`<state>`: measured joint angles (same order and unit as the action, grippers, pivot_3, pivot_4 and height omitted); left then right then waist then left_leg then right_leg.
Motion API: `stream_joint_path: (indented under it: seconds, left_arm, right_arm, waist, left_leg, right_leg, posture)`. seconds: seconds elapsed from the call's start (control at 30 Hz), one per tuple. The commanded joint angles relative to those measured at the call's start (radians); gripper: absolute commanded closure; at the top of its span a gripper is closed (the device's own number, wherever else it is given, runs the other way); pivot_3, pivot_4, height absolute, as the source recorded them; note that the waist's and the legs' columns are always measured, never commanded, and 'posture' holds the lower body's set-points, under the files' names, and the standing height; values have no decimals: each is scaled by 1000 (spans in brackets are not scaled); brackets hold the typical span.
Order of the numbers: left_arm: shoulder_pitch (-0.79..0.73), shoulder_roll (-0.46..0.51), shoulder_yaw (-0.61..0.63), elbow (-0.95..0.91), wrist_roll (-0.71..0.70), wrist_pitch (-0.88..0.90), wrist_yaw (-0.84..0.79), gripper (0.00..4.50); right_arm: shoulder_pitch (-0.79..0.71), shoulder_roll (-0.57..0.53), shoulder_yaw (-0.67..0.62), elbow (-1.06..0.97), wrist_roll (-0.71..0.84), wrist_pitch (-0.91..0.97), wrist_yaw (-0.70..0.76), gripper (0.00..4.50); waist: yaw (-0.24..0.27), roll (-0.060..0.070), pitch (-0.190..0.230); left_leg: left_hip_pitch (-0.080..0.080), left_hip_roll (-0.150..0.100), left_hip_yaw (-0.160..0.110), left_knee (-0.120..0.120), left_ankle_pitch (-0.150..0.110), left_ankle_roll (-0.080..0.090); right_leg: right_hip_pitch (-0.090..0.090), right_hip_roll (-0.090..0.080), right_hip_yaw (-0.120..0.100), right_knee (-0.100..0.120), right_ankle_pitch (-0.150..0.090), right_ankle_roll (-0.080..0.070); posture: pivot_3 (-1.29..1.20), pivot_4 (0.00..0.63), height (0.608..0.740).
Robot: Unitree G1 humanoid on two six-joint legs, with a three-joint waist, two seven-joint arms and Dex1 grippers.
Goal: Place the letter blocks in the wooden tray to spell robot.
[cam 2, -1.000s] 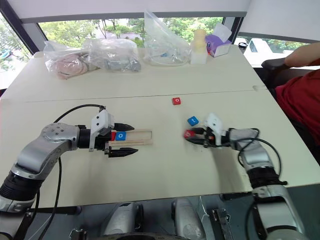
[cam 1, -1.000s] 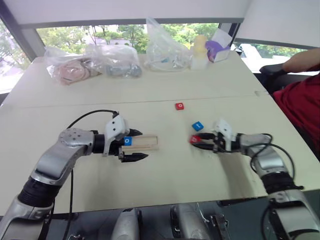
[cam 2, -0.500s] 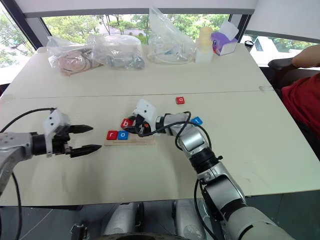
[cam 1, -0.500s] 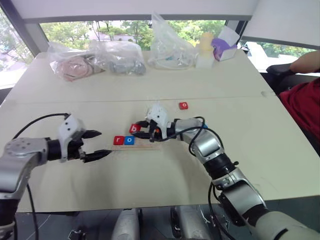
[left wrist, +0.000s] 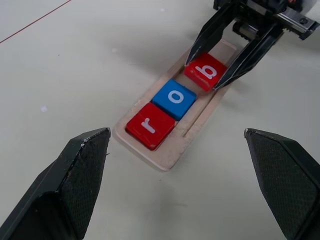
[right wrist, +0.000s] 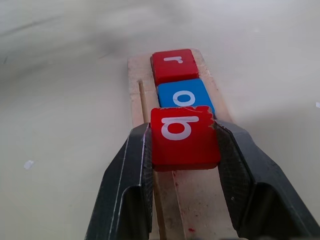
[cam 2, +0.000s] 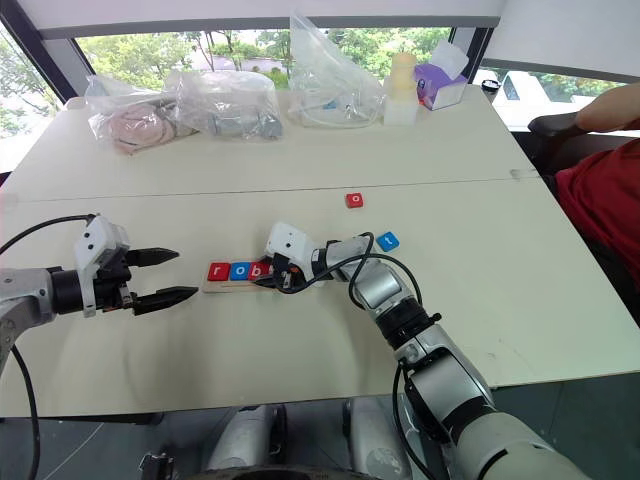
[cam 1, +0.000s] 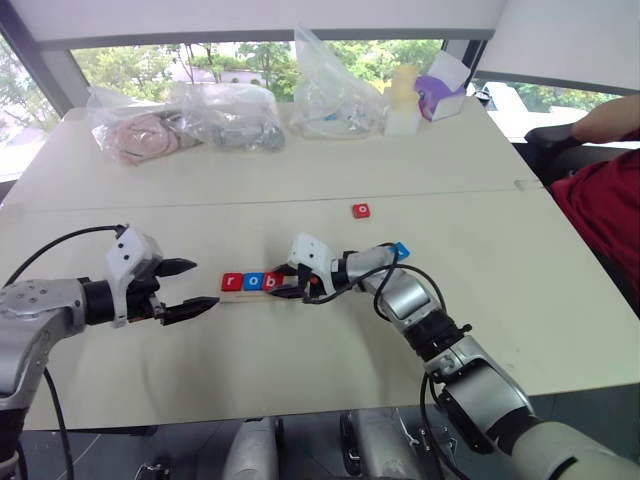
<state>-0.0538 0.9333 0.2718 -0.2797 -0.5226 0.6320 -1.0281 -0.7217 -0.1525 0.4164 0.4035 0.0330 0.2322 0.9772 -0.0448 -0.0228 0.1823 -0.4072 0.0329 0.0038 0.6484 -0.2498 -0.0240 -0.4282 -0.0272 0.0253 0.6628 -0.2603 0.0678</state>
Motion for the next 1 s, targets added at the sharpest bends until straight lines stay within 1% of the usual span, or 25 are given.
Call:
stream_joint_path:
  seconds: [0.03, 0.33, 0.53, 0.83, 0.9, 0.97, 1.0]
  left_arm:
    - [-4, 15, 22, -18, -9, -1, 2, 0]
    - [-29, -21, -5, -41, -21, 16, 43, 0]
    - [-9, -40, 0, -75, -40, 38, 69, 0]
    - [-2, -44, 0, -81, -44, 38, 92, 0]
    - [-6, -45, -6, -79, -43, 37, 95, 0]
    - [-8, -46, -11, -79, -42, 35, 98, 0]
    - [-9, -47, -13, -79, -42, 35, 99, 0]
  right_arm:
    - [-28, 3, -22, 9, -2, -26, -6, 3309]
    - [-50, 30, -17, 82, -26, -86, -24, 3309]
    - [-59, 49, -21, 111, -25, -102, -28, 3309]
    - [-55, 51, -20, 127, -30, -115, -22, 3309]
    - [-60, 54, -20, 135, -31, -124, -24, 2274]
    - [-62, 54, -21, 138, -32, -139, -23, 1393]
    - [-62, 50, -23, 132, -31, -147, -21, 849]
  waist:
    - [0, 0, 0]
    - [1, 0, 0]
    - [0, 0, 0]
    - [1, 0, 0]
    - [0, 0, 0]
    - [0, 0, 0]
    - [0, 0, 0]
  left_leg:
    - [0, 0, 0, 0, 0, 0]
    - [0, 0, 0, 0, 0, 0]
    - [0, 0, 0, 0, 0, 0]
    - [0, 0, 0, 0, 0, 0]
    - [0, 0, 0, 0, 0, 0]
    - [0, 0, 0, 0, 0, 0]
    - [0, 0, 0, 0, 0, 0]
  right_leg:
    - [0, 0, 0, 0, 0, 0]
    - [0, 0, 0, 0, 0, 0]
    - [0, 0, 0, 0, 0, 0]
    - [0, -1, 0, 0, 0, 0]
    - [0, -1, 0, 0, 0, 0]
    - [0, -1, 0, 0, 0, 0]
    - [0, -1, 0, 0, 0, 0]
  posture:
    - [0, 150, 740]
    - [0, 150, 740]
    - [0, 150, 740]
    - [0, 150, 740]
    - [0, 150, 740]
    - [0, 150, 740]
    - [0, 150, 740]
